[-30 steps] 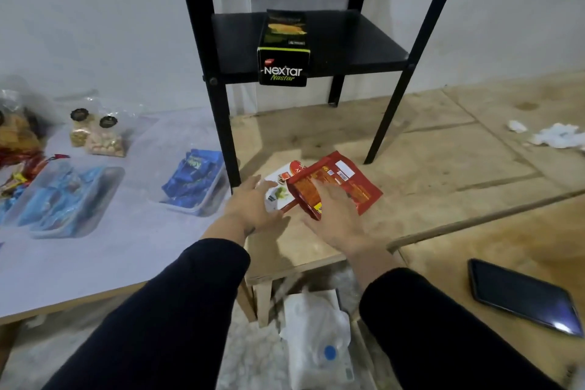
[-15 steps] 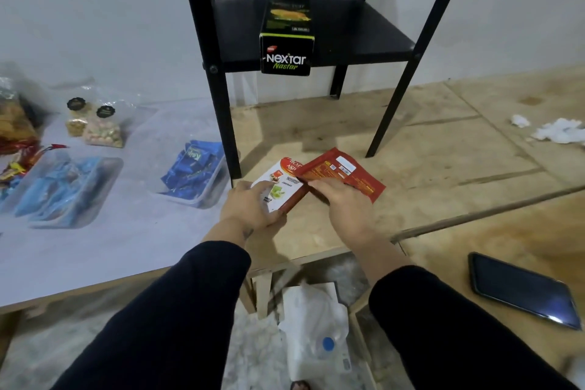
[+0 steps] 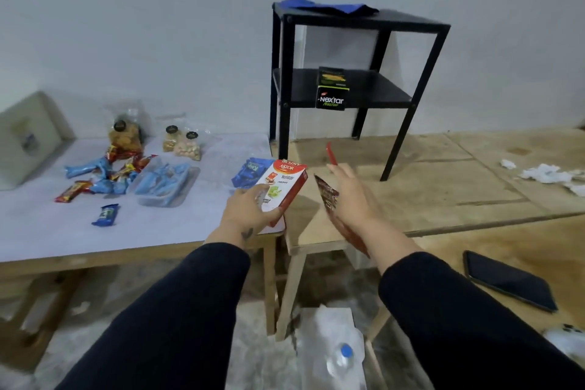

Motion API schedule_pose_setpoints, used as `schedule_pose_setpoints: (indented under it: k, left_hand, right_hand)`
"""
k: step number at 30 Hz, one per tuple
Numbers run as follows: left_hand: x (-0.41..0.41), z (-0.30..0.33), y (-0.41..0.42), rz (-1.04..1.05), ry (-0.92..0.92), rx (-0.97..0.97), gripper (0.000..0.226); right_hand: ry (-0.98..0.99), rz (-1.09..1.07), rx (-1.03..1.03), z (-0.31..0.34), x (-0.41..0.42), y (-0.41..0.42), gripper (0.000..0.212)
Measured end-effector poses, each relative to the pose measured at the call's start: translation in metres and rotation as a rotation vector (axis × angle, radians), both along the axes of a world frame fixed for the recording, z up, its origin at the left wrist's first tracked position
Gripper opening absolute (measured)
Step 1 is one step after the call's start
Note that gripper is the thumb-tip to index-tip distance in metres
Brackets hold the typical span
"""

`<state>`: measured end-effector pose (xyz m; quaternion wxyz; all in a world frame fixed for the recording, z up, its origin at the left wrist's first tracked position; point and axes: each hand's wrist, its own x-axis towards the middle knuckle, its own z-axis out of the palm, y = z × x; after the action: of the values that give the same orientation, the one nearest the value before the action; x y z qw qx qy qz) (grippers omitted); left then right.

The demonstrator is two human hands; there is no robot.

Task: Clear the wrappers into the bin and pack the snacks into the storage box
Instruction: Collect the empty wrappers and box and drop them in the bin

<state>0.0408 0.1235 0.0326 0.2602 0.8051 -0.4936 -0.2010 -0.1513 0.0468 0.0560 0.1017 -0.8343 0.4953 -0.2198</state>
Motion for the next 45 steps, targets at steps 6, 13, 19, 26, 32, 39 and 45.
schedule_pose_setpoints:
  k: [6, 13, 19, 26, 32, 39, 45]
  left_hand:
    - [0.047, 0.027, 0.074, 0.194, 0.004, -0.035, 0.075]
    - [0.086, 0.035, 0.180, 0.527, 0.013, -0.044, 0.071]
    - [0.105, 0.020, 0.297, 0.778, 0.026, -0.042, 0.065]
    - [0.145, 0.000, 0.430, 1.068, 0.000, -0.011, 0.069]
    - [0.207, -0.023, 0.518, 1.223, -0.010, 0.012, 0.071]
    - [0.289, -0.050, 0.599, 1.288, 0.034, 0.039, 0.071]
    - [0.363, -0.077, 0.639, 1.311, 0.111, 0.074, 0.069]
  right_hand:
    - [-0.106, 0.098, 0.158, 0.034, 0.059, 0.027, 0.052]
    - [-0.191, 0.327, 0.464, 0.050, 0.134, 0.071, 0.040]
    - [-0.228, 0.595, 0.634, 0.036, 0.199, 0.147, 0.041]
    - [-0.146, 0.872, 0.730, 0.014, 0.303, 0.257, 0.037]
    - [-0.107, 0.973, 0.813, -0.008, 0.404, 0.346, 0.036]
    - [-0.021, 1.005, 0.894, -0.034, 0.512, 0.436, 0.034]
    - [0.048, 1.013, 0.903, -0.058, 0.593, 0.480, 0.035]
